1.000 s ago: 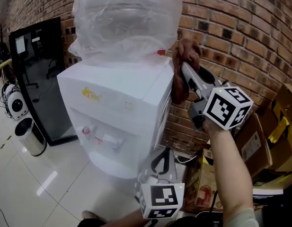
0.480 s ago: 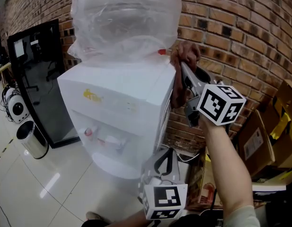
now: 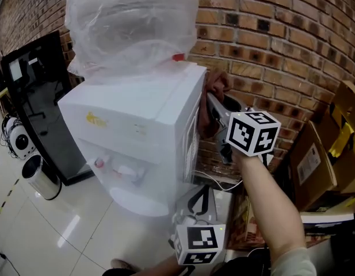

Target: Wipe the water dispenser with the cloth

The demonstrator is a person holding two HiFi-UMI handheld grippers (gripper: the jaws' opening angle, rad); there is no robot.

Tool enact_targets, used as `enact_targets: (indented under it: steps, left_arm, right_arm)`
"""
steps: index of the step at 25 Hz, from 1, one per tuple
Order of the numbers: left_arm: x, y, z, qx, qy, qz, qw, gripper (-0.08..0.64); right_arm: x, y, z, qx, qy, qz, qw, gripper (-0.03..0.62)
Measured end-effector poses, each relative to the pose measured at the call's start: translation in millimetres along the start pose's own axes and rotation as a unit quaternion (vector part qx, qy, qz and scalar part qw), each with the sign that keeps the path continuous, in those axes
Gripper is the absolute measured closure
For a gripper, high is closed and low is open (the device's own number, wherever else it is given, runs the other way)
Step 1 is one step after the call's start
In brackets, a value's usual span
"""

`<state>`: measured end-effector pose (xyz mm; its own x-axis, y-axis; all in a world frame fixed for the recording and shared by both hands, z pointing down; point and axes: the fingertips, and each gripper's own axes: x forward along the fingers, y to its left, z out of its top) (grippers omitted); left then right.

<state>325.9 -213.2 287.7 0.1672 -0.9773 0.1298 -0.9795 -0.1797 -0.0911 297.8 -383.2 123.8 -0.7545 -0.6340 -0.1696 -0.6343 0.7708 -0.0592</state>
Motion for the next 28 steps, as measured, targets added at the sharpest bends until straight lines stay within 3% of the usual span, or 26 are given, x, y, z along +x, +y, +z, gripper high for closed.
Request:
enact_targets:
  steps: [7,18,28]
  left_arm:
    - [12.2,-6.3,-11.5,-0.004,0.009,0.0,1.0,0.56]
    - [17.3,-15.8,-63.0,-0.009,0.043,-0.01,0.999,0.56]
    - [8.7,-9.1,-109.3,-0.011,0.081,-0.002,0.9967,0.56]
  right_arm:
    - [-1.9,-6.3,-34.8,0.003,0.025,-0.001,1.0,0.525]
    - [-11.2,-11.1,-112.3,0.011,0.072,-0.004,0.997,0.525]
    - [-27.3,-11.3,-199.6,0.063,0.109,-0.003,0.992,0.525]
